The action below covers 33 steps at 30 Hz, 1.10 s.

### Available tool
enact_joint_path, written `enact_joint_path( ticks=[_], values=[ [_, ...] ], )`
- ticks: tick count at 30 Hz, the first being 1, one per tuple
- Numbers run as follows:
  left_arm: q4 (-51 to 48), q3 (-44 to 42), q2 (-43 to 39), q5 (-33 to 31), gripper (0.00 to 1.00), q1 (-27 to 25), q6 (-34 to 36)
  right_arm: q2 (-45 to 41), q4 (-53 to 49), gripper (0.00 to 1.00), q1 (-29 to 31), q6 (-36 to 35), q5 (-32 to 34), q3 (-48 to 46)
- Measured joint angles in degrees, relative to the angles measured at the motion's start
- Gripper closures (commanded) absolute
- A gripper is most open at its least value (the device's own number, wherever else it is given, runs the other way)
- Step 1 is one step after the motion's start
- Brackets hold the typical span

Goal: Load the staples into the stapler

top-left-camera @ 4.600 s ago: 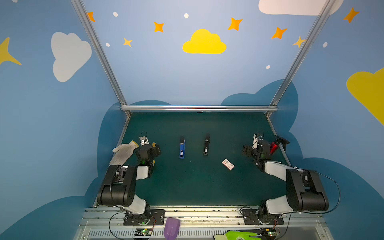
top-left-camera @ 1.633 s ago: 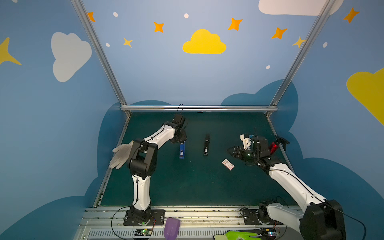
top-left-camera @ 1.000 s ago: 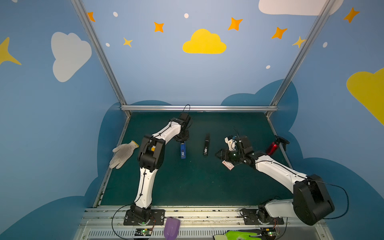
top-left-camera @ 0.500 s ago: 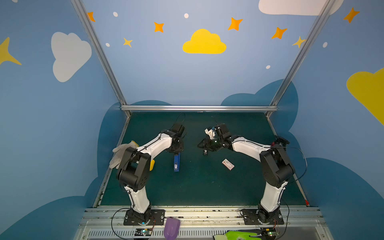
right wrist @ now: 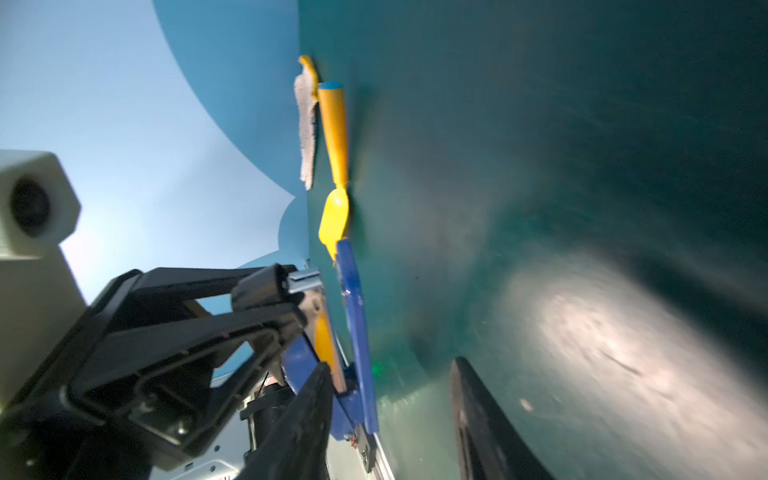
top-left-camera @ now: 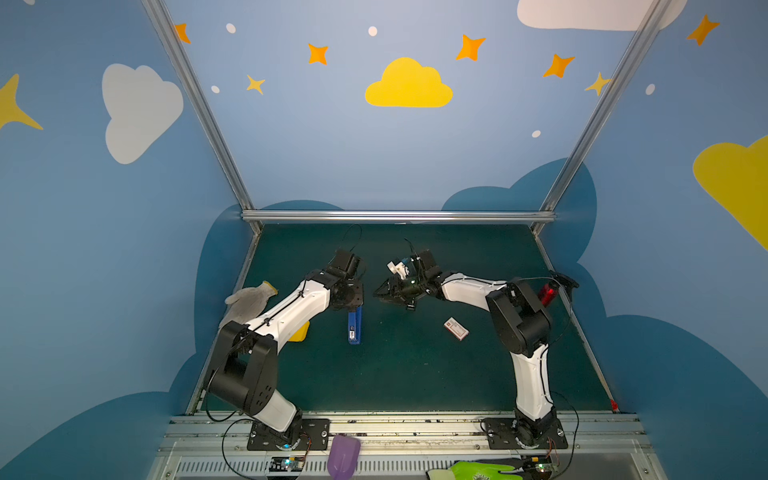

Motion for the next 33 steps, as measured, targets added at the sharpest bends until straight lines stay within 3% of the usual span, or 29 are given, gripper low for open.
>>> enact_joint_path(
  ticks=[10, 20, 23, 28, 33],
  values=[
    [1.2, -0.7, -3.2, 2.1, 0.96, 0.0, -0.9, 4.0, 3.9, 0.64, 1.5, 3.8, -3.3, 4.3],
    [2.3, -0.9, -5.1, 2.8, 0.96, 0.0, -1.2, 5.2, 8.0, 0.63, 2.3, 7.3, -5.9, 5.5],
    [2.3, -0.9, -5.1, 2.9, 0.96, 0.0, -1.3, 5.7, 9.3, 0.71, 2.5, 8.3, -6.5, 5.5],
    [2.4, -0.9, -5.2, 2.7, 0.96, 0.0, -1.4, 6.0, 11.5, 0.97, 2.8, 9.5, -7.8, 5.6],
    [3.1, -2.1, -7.1, 2.3, 0.96, 0.1, -2.0, 6.6, 12.9, 1.0, 2.5, 8.9, -9.3, 6.1]
  ],
)
